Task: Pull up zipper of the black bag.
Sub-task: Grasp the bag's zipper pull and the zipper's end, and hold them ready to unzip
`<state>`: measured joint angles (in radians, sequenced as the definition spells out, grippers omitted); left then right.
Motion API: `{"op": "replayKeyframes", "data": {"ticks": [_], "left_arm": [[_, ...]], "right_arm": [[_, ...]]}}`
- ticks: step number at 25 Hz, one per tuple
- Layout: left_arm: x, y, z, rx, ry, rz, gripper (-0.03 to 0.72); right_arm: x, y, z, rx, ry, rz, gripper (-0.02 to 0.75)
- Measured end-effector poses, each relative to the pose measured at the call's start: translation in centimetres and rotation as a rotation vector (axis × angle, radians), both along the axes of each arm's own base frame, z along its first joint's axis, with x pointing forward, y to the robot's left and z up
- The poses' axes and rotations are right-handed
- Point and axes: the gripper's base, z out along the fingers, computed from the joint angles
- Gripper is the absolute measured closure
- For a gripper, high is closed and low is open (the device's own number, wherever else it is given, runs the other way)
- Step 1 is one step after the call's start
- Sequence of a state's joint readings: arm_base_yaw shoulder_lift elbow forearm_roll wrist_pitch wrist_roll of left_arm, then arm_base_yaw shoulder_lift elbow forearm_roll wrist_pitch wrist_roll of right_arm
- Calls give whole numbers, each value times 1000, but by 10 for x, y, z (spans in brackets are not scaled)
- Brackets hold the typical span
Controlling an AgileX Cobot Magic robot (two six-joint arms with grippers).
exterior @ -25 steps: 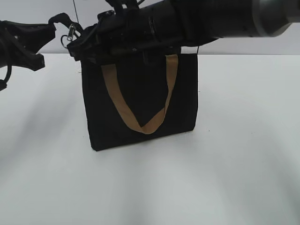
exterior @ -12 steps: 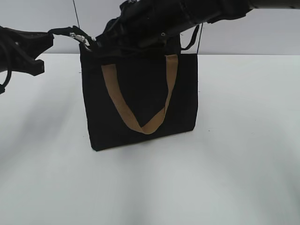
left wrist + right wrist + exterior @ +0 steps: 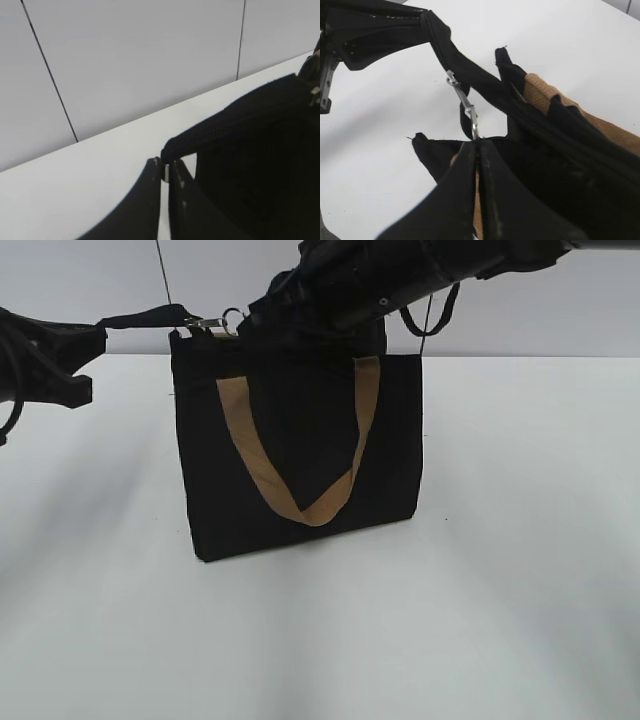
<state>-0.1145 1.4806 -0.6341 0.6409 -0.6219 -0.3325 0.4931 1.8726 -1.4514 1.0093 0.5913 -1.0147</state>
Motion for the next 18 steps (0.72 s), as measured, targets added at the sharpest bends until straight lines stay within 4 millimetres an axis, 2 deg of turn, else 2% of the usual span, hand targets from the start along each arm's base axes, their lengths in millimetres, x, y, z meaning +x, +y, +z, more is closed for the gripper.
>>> {"op": "replayKeyframes", "data": {"ticks": [9, 18], "left_arm": [[-3, 5, 3, 20, 43, 60, 687], [-16, 9, 25, 40, 5, 95, 687]], "right_arm": [[8, -13, 0, -10, -6, -34, 753], [9, -14, 0, -10, -9, -40, 753]]}}
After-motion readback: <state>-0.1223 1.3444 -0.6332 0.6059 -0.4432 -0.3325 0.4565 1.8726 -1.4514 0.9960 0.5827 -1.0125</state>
